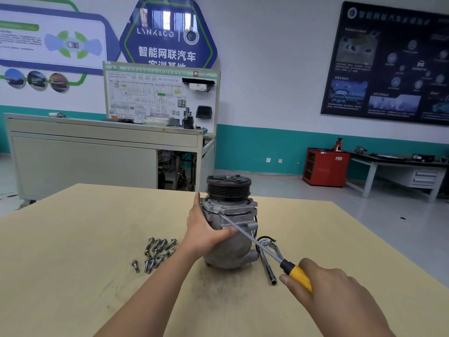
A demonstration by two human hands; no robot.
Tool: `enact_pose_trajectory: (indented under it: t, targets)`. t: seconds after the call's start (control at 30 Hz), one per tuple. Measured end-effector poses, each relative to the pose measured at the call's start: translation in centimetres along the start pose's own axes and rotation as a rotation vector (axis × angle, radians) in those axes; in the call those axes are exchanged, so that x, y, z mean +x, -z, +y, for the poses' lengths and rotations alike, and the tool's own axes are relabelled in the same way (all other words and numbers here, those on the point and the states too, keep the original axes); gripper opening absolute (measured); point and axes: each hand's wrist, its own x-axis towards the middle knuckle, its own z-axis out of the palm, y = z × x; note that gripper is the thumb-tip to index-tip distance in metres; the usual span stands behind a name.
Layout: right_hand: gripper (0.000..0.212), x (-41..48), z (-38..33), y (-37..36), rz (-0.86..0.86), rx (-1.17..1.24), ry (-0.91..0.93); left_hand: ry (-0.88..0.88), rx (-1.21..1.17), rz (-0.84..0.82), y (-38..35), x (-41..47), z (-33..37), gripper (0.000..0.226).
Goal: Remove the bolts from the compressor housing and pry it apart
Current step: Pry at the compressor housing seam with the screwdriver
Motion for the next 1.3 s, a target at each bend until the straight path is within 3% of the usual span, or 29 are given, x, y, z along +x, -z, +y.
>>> enact_pose_trajectory:
  t: [0.13,0.5,0.87,1.3]
  targets:
    - [0.040,1.2,2.6,2.1,-0.139,0.301,0.019,0.020,-0.029,-0.047,0.5,0.2,0.2,0.138]
    - [0.040,4.1,7.0,5.8,-0.204,0.264,-0.099,0.062,-0.204,-0.226,1.1,0.9,0.0,0.133]
    - [0.042,6.1,5.6,4.6,-0.198,0.193,-0.078,0.065,-0.250,-0.219,1.0,0.8,-0.6,0.130]
    - [0.044,4.6,6.0,-0.2,-0.032,0.400,-0.115,0.061,-0.254,-0.197,0.7,0.9,-0.9,0.130]
